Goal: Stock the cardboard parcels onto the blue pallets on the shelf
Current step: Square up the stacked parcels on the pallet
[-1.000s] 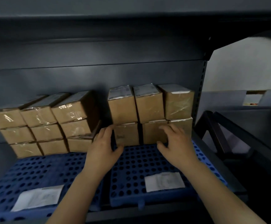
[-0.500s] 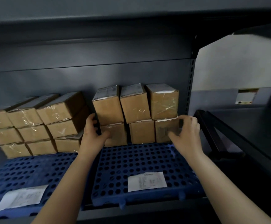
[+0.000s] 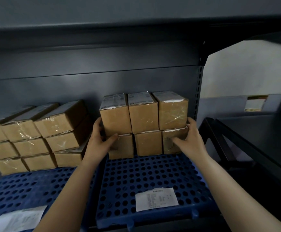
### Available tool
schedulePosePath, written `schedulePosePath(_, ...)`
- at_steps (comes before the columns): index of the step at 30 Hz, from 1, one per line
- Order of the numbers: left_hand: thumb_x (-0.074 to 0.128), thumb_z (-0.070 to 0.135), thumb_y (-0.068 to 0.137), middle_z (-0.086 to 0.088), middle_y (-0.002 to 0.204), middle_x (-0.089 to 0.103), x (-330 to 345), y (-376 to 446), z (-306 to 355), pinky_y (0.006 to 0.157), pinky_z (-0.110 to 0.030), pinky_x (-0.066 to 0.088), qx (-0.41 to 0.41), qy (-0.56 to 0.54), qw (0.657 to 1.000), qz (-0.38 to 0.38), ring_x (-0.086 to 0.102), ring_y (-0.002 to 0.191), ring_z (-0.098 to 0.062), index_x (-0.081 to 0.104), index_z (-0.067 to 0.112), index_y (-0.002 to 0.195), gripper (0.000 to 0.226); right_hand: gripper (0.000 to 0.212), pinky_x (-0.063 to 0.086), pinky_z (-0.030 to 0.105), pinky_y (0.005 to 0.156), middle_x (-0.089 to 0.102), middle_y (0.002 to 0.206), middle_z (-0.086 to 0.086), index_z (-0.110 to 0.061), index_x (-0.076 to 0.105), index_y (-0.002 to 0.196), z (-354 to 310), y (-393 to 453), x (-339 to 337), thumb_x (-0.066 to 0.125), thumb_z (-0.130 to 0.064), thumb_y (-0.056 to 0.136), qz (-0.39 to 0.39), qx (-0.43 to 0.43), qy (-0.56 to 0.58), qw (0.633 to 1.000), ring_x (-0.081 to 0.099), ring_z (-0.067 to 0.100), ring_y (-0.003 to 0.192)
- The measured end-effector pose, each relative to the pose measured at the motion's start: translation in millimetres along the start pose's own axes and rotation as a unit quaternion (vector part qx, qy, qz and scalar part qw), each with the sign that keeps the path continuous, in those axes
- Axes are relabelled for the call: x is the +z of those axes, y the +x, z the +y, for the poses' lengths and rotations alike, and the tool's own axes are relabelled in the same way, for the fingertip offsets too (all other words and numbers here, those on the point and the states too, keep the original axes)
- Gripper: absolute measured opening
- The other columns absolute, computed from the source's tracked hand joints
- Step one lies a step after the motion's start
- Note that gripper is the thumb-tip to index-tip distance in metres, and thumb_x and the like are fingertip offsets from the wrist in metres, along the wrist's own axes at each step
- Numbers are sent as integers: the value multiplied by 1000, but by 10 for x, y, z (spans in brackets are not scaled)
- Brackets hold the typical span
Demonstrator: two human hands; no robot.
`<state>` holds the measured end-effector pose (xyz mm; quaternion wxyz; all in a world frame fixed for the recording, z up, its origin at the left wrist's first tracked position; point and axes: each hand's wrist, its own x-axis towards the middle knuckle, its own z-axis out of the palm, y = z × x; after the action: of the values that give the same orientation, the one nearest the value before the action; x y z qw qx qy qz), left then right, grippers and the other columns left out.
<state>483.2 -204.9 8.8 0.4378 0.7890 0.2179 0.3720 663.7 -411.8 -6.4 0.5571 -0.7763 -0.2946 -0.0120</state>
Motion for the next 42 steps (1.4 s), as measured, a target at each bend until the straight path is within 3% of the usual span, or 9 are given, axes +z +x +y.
schedulePosePath(5, 64, 22, 85, -1, 147, 34, 0, 60, -23, 107, -43, 37, 7, 0, 1000, -22, 34, 133, -21, 17, 32, 145, 76, 82, 41, 16, 68, 52, 108, -9, -20, 23, 143, -51, 0, -48, 72, -13, 78, -8, 13, 34, 999, 53, 11, 99)
schedulePosePath(10, 62, 24, 86, -1, 148, 33, -16, 90, -42, 105, -39, 38, 10, 8, 999, -34, 35, 133, -21, 16, 33, 145, 75, 76, 49, 31, 83, 54, 101, -17, -22, 30, 141, -81, 30, -109, 73, -18, 79, -13, 31, 59, 998, 56, 13, 101)
schedulePosePath(17, 57, 26, 90, 1, 135, 44, -39, 143, 8, 95, -33, 43, 0, -12, 1000, -28, 45, 121, -19, 27, 30, 141, 59, 60, 45, 29, 80, 52, 98, -12, -17, 36, 135, -139, 113, -122, 68, -23, 85, -8, 33, 74, 997, 54, 13, 96)
schedulePosePath(24, 53, 27, 92, 8, 122, 49, -31, 164, 6, 86, -24, 43, -2, -11, 999, -50, 49, 114, -12, 33, 27, 138, 51, 61, 50, 39, 92, 55, 108, -7, -20, 36, 135, -106, 105, -131, 68, -23, 84, 4, 45, 79, 996, 57, 19, 105)
schedulePosePath(28, 54, 32, 91, 6, 128, 48, -56, 183, 3, 98, -36, 44, -28, -16, 998, -45, 47, 118, -16, 30, 27, 141, 56, 60, 49, 44, 94, 55, 111, -4, -20, 35, 135, -126, 119, -136, 68, -23, 84, -12, 44, 67, 997, 57, 21, 107)
schedulePosePath(32, 54, 28, 91, 5, 127, 48, -82, 167, -2, 96, -33, 43, -23, -10, 999, -48, 47, 121, -18, 32, 26, 140, 53, 60, 45, 30, 82, 52, 98, -12, -18, 35, 136, -149, 102, -130, 66, -20, 85, -15, 41, 56, 997, 54, 15, 99)
schedulePosePath(38, 57, 25, 90, 8, 119, 49, -101, 144, 15, 88, -27, 43, -8, 7, 999, -44, 51, 116, -18, 35, 26, 138, 52, 57, 43, 27, 79, 51, 93, -17, -15, 36, 134, -196, 64, -133, 66, -19, 86, -9, 39, 57, 998, 54, 14, 100)
schedulePosePath(42, 60, 23, 89, 2, 128, 51, -100, 129, 21, 97, -36, 45, 5, 25, 999, -37, 50, 119, -20, 35, 25, 138, 56, 58, 44, 26, 79, 51, 93, -21, -17, 38, 134, -187, 24, -131, 68, -21, 85, -4, 37, 60, 998, 53, 8, 93)
